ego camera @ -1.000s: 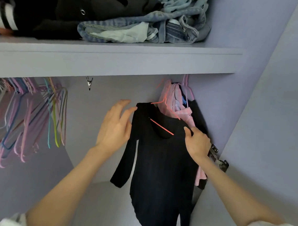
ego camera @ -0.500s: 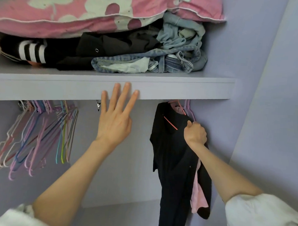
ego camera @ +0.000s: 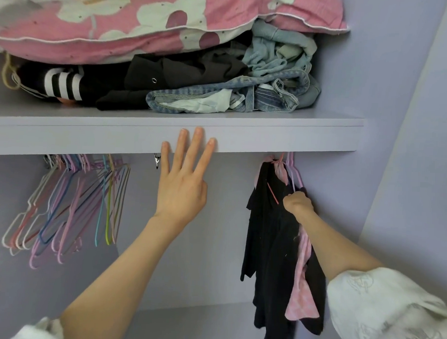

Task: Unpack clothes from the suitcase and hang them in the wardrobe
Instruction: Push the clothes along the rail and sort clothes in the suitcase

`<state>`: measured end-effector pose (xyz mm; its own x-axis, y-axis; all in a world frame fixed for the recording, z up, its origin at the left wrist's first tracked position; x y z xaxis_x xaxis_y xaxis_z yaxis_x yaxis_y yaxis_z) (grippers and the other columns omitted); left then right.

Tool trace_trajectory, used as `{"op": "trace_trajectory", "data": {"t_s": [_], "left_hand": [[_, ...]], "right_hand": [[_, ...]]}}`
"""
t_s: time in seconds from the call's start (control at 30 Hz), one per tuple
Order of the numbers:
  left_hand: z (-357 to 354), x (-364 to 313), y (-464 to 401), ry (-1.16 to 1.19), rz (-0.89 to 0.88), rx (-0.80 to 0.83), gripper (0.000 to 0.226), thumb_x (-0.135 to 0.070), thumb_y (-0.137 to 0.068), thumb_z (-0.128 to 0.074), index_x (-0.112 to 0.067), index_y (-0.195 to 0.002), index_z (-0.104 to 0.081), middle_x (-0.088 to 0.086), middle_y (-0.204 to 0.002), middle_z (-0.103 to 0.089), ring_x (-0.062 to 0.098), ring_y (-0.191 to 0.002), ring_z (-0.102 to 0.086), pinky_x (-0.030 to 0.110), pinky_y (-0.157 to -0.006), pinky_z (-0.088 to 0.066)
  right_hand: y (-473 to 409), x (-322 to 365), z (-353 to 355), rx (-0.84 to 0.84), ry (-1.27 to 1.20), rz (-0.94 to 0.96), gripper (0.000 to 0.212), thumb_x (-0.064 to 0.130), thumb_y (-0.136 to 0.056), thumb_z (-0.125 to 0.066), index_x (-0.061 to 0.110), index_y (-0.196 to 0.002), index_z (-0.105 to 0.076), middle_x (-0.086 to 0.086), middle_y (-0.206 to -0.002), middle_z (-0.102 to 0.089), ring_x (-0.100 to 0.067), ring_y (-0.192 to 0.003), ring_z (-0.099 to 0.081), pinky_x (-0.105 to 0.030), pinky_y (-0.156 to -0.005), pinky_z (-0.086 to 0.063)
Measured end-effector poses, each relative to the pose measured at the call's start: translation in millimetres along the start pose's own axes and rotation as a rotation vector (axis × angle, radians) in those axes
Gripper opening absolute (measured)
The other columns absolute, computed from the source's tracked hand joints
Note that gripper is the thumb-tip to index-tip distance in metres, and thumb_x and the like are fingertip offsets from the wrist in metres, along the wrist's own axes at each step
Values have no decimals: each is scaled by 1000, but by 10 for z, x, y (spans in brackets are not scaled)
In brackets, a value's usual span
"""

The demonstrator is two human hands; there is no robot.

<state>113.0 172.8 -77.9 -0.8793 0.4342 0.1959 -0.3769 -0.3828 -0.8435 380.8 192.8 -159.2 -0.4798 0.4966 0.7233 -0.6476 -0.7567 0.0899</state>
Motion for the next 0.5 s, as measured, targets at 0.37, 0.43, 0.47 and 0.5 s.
{"op": "trace_trajectory", "data": {"t_s": [0.37,0.43,0.47,0.5], "left_hand": [[-217,-191,689,207,57,274,70,5,-74,-54,-6,-140,-34,20,-145,-35,40,-137,-28,56,-107,-33],[-211,-264,979,349,116,457,59,2,-84,-49,-9,-140,-35,14,-144,-38,34,-133,-37,48,-99,-43],[-219,-299,1162,399,150,583,54,-3,-90,-43,-12,-142,-33,10,-144,-37,30,-128,-41,43,-94,-45],[-239,-317,1322,421,175,674,50,-7,-94,-38,-15,-143,-31,7,-142,-39,29,-122,-46,41,-89,-46]], "right_hand": [[586,-510,-213,-35,-141,248,71,2,-94,-43,27,-151,-7,-12,-116,-58,-18,-70,-59,-16,-56,-47],[843,-670,-311,-13,-74,212,45,7,-96,-44,11,-140,-37,-12,-121,-53,-27,-94,-61,-22,-81,-51],[990,-790,-395,35,7,177,25,13,-97,-43,6,-119,-53,-15,-113,-54,-30,-103,-58,-29,-90,-47],[1126,-874,-479,80,69,176,19,17,-98,-42,6,-99,-58,-13,-102,-55,-31,-102,-58,-32,-93,-45]]}}
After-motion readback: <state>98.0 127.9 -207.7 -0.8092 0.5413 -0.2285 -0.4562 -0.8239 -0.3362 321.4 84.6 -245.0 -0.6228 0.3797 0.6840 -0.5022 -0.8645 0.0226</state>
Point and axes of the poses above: each hand's wrist, its own y-axis away from the middle knuckle, its own z-axis out of the back of the hand, x = y × z, the point moved 5 cm from there along -y, towards the middle knuckle
